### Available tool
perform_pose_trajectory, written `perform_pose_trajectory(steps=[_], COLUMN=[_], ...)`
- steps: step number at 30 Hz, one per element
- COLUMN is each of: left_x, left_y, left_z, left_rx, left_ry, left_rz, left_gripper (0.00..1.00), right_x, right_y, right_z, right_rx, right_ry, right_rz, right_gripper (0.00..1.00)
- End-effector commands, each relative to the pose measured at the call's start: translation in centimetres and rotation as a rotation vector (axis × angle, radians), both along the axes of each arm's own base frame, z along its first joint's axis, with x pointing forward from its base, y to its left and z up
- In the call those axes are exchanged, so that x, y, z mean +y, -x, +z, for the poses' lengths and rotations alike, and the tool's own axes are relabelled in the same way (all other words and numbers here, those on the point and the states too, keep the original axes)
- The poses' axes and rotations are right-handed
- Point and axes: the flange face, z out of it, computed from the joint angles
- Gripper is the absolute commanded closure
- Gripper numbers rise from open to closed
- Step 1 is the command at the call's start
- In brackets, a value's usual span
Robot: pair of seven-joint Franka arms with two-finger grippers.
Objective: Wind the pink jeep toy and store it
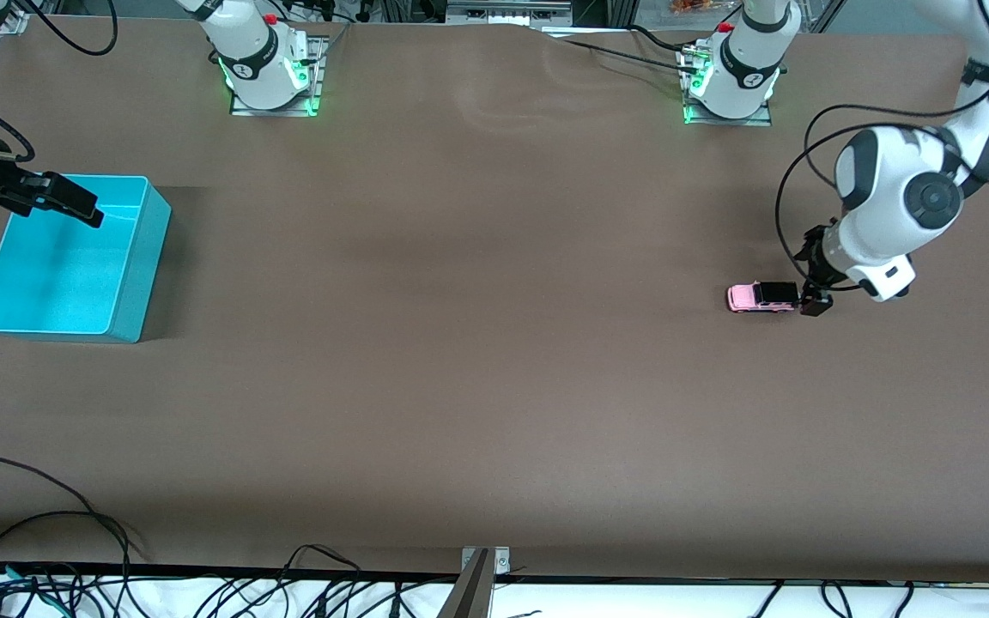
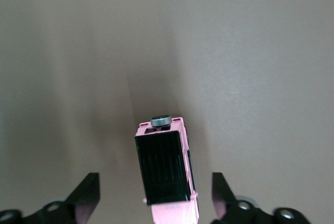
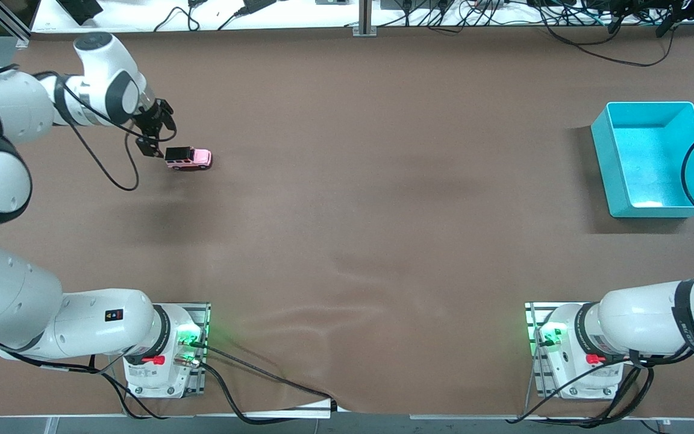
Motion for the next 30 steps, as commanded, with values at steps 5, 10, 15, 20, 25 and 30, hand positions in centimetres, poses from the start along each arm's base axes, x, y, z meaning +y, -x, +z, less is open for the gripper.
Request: perform_pose_trajectory(steps=[5,10,15,20,25,30], left_x=[0.0,-0.4,-0.6,-0.6,-0.8,-1.4], left_y=[-0.7,-0.9,-0.7,-0.5,-0.5,-0.5], left_z=[-1.0,-1.8,-2.8,-3.9,-4.5,-4.8], left_rx=[-0.034,-0.051,-0.032,-0.011,-0.002,0.002], left_ry=[-0.016,-0.017,-0.016,-0.015,-0.015,-0.015], left_rz=[0.112,0.157,0.157,0.159,0.171,0.163], left_gripper=[0.09,0.09,0.09,0.09,0.09,0.09], right_x=[-0.1,0.0,0.0,0.0,0.0,0.0], right_y=[-0.1,-0.1,-0.1,-0.1,-0.1,-0.1], right_z=[0.7,0.6,0.6,0.6,0.6,0.6], right_rx=[0.003,0.004,0.004,0.004,0.004,0.004], right_ry=[0.009,0.009,0.009,0.009,0.009,0.009], right_rz=[0.015,0.017,0.017,0.017,0.017,0.017], right_gripper=[0.0,0.0,0.0,0.0,0.0,0.0])
